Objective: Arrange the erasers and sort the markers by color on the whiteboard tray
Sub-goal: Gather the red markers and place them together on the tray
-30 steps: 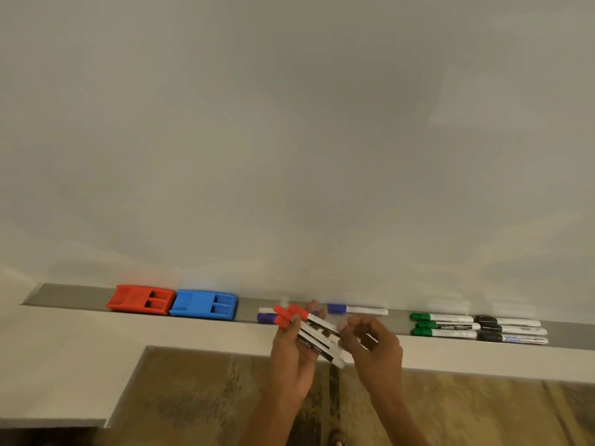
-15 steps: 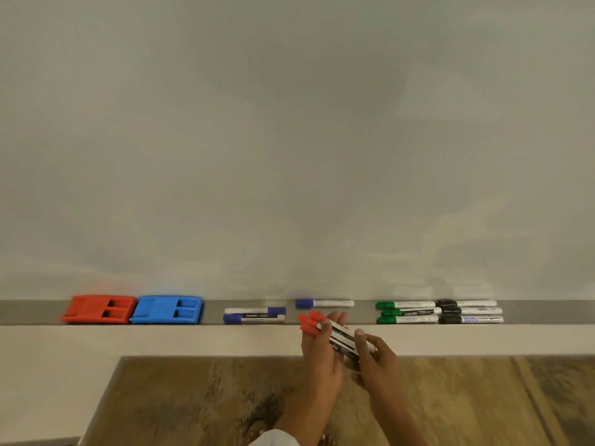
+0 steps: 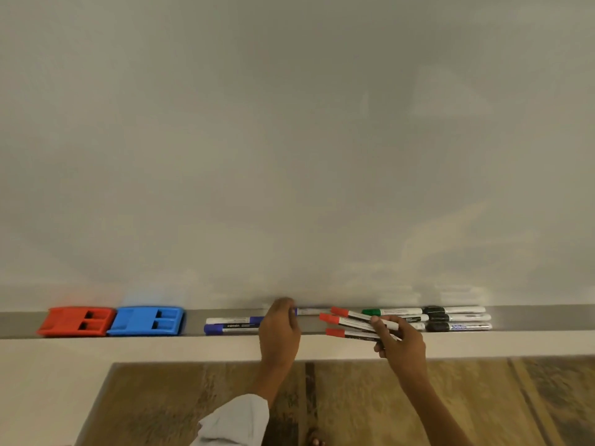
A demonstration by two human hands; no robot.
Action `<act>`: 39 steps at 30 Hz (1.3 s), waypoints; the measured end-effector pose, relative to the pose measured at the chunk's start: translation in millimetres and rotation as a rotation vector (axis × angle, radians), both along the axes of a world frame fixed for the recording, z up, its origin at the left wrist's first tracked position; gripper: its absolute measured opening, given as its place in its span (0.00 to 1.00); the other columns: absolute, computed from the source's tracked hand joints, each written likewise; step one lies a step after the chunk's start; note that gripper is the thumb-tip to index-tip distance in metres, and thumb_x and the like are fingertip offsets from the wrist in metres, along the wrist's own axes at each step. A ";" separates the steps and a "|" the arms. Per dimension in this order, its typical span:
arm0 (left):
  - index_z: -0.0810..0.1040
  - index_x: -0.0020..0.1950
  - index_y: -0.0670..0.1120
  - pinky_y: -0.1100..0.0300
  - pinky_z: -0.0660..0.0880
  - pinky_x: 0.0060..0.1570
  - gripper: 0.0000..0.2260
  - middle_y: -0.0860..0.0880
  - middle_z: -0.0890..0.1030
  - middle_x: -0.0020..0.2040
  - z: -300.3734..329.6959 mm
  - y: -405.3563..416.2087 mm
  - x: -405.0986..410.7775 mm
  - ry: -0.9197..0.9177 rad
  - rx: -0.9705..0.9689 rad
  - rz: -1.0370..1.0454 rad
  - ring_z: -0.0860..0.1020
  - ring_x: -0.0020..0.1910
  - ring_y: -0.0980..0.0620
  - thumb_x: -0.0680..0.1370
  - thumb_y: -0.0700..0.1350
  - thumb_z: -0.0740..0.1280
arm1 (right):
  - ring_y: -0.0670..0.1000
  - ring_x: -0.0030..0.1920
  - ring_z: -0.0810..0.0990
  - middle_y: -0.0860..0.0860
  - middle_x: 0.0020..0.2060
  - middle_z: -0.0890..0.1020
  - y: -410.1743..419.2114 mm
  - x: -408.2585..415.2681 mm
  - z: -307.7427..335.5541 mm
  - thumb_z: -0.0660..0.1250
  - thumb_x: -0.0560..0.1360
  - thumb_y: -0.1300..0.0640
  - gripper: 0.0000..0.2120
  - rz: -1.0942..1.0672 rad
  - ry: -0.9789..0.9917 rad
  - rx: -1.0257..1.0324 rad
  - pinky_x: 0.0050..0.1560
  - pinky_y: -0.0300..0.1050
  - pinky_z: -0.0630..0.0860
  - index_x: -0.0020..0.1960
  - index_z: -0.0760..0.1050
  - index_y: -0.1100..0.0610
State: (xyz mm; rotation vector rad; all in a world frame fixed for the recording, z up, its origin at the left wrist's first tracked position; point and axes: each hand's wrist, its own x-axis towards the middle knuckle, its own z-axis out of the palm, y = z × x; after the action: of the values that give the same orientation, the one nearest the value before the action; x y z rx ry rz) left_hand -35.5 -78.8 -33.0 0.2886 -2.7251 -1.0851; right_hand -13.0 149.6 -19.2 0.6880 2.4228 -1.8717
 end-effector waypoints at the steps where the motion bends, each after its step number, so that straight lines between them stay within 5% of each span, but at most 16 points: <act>1: 0.81 0.54 0.44 0.58 0.80 0.50 0.08 0.45 0.84 0.49 -4.8 -0.9 -1.2 -0.018 -0.114 -0.071 0.83 0.46 0.47 0.76 0.42 0.68 | 0.50 0.25 0.81 0.52 0.30 0.85 2.6 -2.0 -0.5 0.73 0.73 0.49 0.07 0.013 -0.001 0.007 0.26 0.39 0.77 0.44 0.81 0.53; 7: 0.74 0.65 0.46 0.56 0.73 0.58 0.16 0.47 0.78 0.64 -17.5 -4.3 -13.4 -0.185 -0.607 -0.398 0.75 0.62 0.48 0.78 0.41 0.62 | 0.53 0.24 0.81 0.52 0.30 0.84 12.0 -10.9 3.0 0.74 0.72 0.51 0.06 0.032 0.041 0.032 0.25 0.42 0.78 0.43 0.81 0.53; 13: 0.75 0.61 0.39 0.49 0.75 0.55 0.16 0.40 0.75 0.62 -2.2 -17.1 -17.3 -0.225 -0.830 -0.539 0.73 0.62 0.42 0.74 0.36 0.65 | 0.54 0.25 0.82 0.53 0.32 0.85 14.5 -17.1 9.4 0.74 0.72 0.52 0.04 0.032 0.083 0.003 0.26 0.43 0.79 0.43 0.81 0.52; 16: 0.83 0.49 0.44 0.52 0.79 0.46 0.14 0.46 0.83 0.49 25.0 -46.3 -0.9 -0.069 -0.801 -0.528 0.80 0.51 0.46 0.64 0.39 0.74 | 0.55 0.25 0.82 0.52 0.33 0.85 4.0 -18.4 6.6 0.74 0.72 0.51 0.05 0.044 0.075 -0.006 0.26 0.43 0.80 0.43 0.81 0.52; 20: 0.84 0.45 0.45 0.54 0.76 0.41 0.07 0.48 0.82 0.42 33.0 -105.4 22.2 0.093 -0.461 -0.353 0.78 0.44 0.47 0.69 0.38 0.71 | 0.54 0.24 0.82 0.53 0.29 0.84 -30.1 -21.9 -3.9 0.74 0.72 0.51 0.06 0.115 0.053 0.026 0.23 0.41 0.78 0.41 0.80 0.52; 24: 0.83 0.52 0.46 0.63 0.78 0.43 0.08 0.45 0.81 0.50 36.0 -143.5 43.0 -0.095 0.235 0.027 0.80 0.48 0.46 0.76 0.36 0.68 | 0.52 0.23 0.81 0.52 0.28 0.83 -60.8 -30.6 -16.4 0.73 0.73 0.52 0.07 0.181 0.009 0.038 0.24 0.40 0.78 0.41 0.79 0.56; 28: 0.81 0.52 0.49 0.66 0.80 0.34 0.08 0.45 0.81 0.52 37.8 -158.2 57.7 -0.137 0.668 0.258 0.83 0.43 0.43 0.76 0.38 0.69 | 0.51 0.24 0.83 0.54 0.30 0.84 -69.0 -38.9 -22.2 0.73 0.73 0.52 0.08 0.222 -0.060 0.091 0.26 0.43 0.81 0.44 0.79 0.57; 33: 0.80 0.52 0.47 0.62 0.82 0.37 0.09 0.43 0.83 0.51 34.1 -163.1 64.0 -0.185 0.822 0.323 0.84 0.42 0.43 0.73 0.38 0.71 | 0.40 0.23 0.80 0.53 0.28 0.84 -64.3 -48.1 -21.1 0.74 0.72 0.52 0.11 0.244 -0.139 0.286 0.24 0.24 0.69 0.47 0.78 0.58; 35: 0.80 0.52 0.46 0.59 0.83 0.40 0.09 0.42 0.83 0.51 32.6 -164.3 62.4 -0.173 0.849 0.326 0.85 0.42 0.45 0.73 0.37 0.72 | 0.38 0.25 0.80 0.53 0.30 0.84 -63.1 -49.7 -18.8 0.74 0.71 0.51 0.12 0.260 -0.161 0.362 0.24 0.25 0.68 0.48 0.79 0.58; 39: 0.81 0.52 0.43 0.58 0.83 0.41 0.10 0.42 0.83 0.51 30.4 -168.9 58.8 -0.156 0.945 0.344 0.85 0.42 0.47 0.71 0.36 0.73 | 0.52 0.38 0.83 0.56 0.38 0.85 -66.1 -48.0 -14.3 0.75 0.69 0.51 0.18 0.275 -0.207 0.432 0.34 0.35 0.73 0.53 0.77 0.60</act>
State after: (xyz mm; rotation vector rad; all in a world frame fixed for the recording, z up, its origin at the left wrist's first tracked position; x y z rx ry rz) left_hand 23.3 -247.7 -2.6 0.9476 -1.9367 -2.1962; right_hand -61.0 83.5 -33.5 0.4904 2.6360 -1.1327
